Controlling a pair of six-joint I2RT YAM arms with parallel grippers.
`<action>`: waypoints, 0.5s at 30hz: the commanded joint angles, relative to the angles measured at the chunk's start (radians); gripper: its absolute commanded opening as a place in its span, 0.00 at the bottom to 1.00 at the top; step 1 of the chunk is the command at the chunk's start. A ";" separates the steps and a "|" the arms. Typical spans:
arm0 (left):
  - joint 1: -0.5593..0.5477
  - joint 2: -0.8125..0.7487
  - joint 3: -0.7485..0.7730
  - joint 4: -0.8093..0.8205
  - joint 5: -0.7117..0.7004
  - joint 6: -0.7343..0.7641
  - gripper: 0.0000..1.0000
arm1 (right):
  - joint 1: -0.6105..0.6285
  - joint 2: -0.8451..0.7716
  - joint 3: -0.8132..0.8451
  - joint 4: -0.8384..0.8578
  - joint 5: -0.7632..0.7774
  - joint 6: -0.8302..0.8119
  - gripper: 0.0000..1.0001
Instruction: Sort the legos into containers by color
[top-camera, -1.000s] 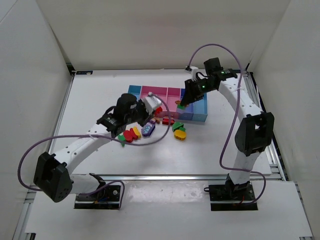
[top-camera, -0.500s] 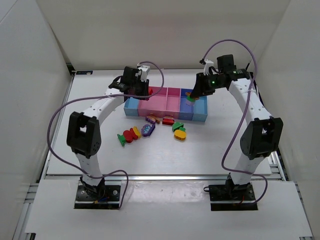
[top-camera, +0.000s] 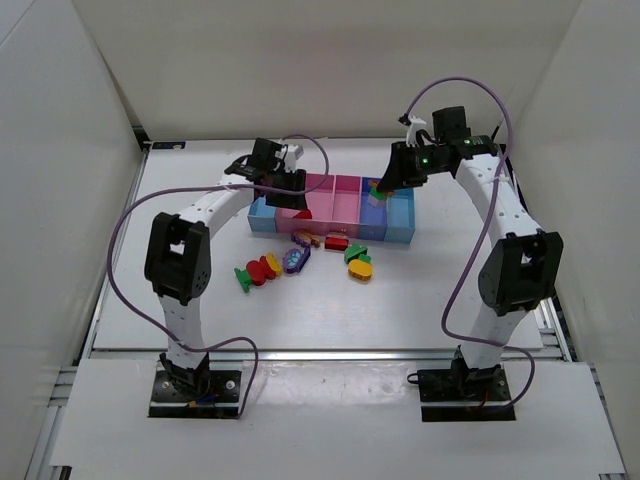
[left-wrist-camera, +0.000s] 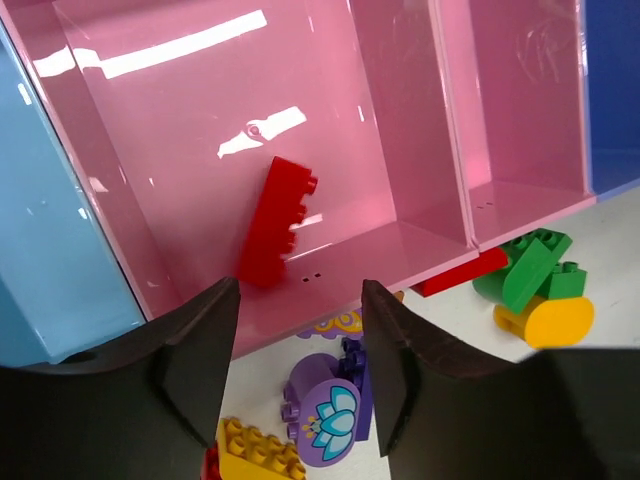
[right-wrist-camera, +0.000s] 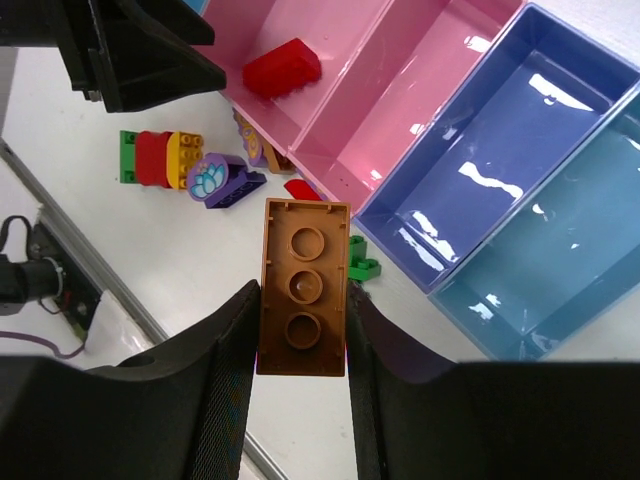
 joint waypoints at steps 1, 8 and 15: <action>0.017 -0.032 0.031 0.036 0.064 -0.010 0.65 | 0.000 0.018 0.033 0.043 -0.044 0.056 0.00; 0.078 -0.192 -0.130 0.340 0.385 -0.114 0.70 | -0.039 0.038 0.022 0.147 -0.185 0.247 0.00; 0.092 -0.223 -0.257 0.724 0.783 -0.505 0.68 | -0.058 0.074 -0.048 0.404 -0.416 0.570 0.00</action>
